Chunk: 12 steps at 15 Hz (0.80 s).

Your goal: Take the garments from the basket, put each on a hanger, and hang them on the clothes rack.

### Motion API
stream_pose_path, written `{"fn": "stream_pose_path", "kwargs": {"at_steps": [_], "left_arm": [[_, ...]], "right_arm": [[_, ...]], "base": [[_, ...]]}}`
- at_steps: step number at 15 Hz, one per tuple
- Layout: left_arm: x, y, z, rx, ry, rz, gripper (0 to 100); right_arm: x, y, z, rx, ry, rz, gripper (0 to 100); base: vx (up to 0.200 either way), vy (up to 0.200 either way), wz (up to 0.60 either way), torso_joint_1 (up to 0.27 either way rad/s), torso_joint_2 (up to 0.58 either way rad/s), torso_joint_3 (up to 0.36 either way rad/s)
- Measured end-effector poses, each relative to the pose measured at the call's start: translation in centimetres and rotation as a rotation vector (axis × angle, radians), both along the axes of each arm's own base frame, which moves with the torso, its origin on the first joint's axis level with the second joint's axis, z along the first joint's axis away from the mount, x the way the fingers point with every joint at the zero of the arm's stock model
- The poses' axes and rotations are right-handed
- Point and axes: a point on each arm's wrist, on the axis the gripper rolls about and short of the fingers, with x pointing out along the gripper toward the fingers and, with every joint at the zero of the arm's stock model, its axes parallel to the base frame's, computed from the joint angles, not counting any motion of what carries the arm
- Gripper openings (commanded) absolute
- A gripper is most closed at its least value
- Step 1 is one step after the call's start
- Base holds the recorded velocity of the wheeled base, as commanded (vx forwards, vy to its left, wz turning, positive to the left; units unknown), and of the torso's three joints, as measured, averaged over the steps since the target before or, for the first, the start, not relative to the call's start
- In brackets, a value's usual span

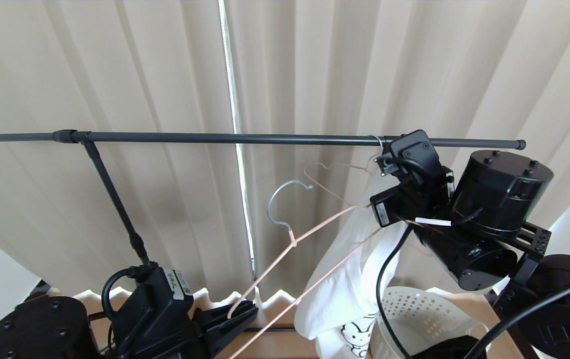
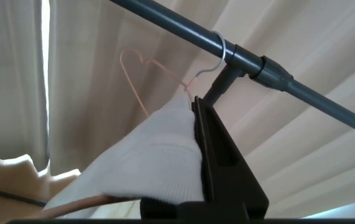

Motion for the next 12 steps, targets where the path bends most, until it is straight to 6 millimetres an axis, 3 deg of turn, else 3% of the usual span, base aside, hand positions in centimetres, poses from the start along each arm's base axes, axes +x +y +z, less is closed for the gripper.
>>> {"fn": "stream_pose_path", "kwargs": {"at_steps": [12], "left_arm": [[0.1, 0.0, -0.1, -0.002, -0.002, 0.003, 0]], "right_arm": [[-4.3, 3.4, 0.9, 0.043, -0.051, 0.140, 0]], "base": [[0.000, 0.000, 0.00, 0.000, 0.00, 0.000]]}}
